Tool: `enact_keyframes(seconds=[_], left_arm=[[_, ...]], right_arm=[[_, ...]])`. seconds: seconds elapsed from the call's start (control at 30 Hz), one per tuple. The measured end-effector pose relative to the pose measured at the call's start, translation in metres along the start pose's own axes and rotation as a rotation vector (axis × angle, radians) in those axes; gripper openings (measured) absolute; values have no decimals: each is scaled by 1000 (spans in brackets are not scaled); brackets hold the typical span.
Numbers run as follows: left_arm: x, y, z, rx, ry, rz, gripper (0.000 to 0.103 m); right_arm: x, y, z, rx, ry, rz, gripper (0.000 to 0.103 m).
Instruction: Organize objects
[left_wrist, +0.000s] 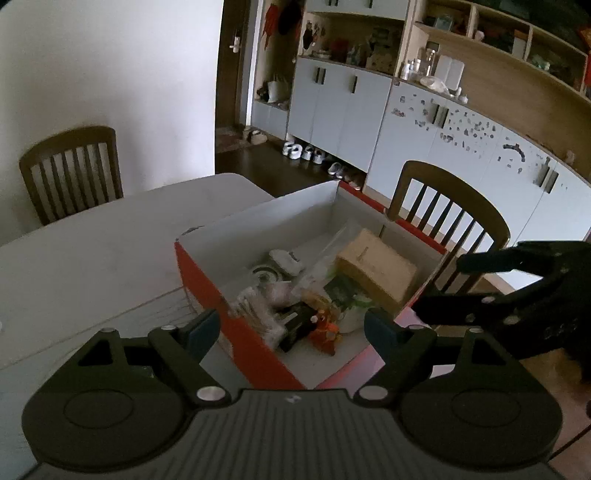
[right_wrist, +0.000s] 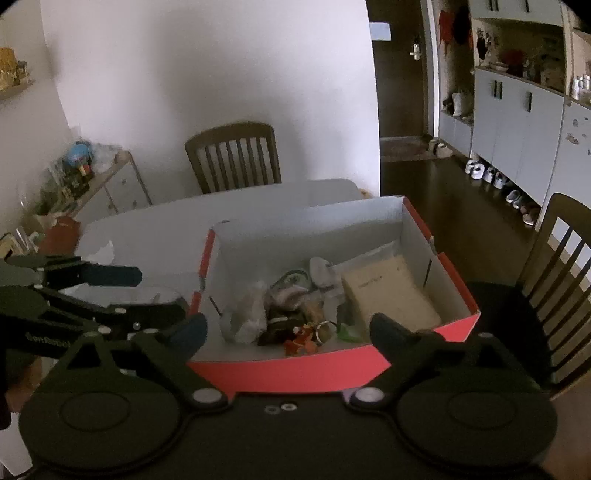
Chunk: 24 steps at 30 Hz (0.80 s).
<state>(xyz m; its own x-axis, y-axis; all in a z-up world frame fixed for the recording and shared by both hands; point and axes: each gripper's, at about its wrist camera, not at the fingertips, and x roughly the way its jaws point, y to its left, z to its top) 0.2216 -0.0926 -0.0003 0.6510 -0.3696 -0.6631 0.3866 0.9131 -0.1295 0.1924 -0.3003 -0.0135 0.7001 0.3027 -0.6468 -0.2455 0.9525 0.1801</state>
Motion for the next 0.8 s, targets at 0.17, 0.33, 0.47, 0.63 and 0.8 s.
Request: enact_keyframes(seconds=[0.17, 0.33, 0.47, 0.63, 0.8], left_arm=[[-13, 4, -8, -21, -24, -22, 103], [-21, 8, -13, -31, -43, -12, 103], [-30, 7, -18, -16, -73, -6, 103], [-38, 6, -20, -10, -95, -17, 103], [-40, 8, -22, -39, -103, -34, 103]], right_arm=[[-11, 8, -6, 1, -31, -10, 103], [-20, 14, -12, 12, -49, -13, 103], [-27, 17, -15, 14, -61, -15, 103], [-30, 20, -18, 14, -65, -17, 103], [-31, 20, -19, 16, -70, -12, 103]])
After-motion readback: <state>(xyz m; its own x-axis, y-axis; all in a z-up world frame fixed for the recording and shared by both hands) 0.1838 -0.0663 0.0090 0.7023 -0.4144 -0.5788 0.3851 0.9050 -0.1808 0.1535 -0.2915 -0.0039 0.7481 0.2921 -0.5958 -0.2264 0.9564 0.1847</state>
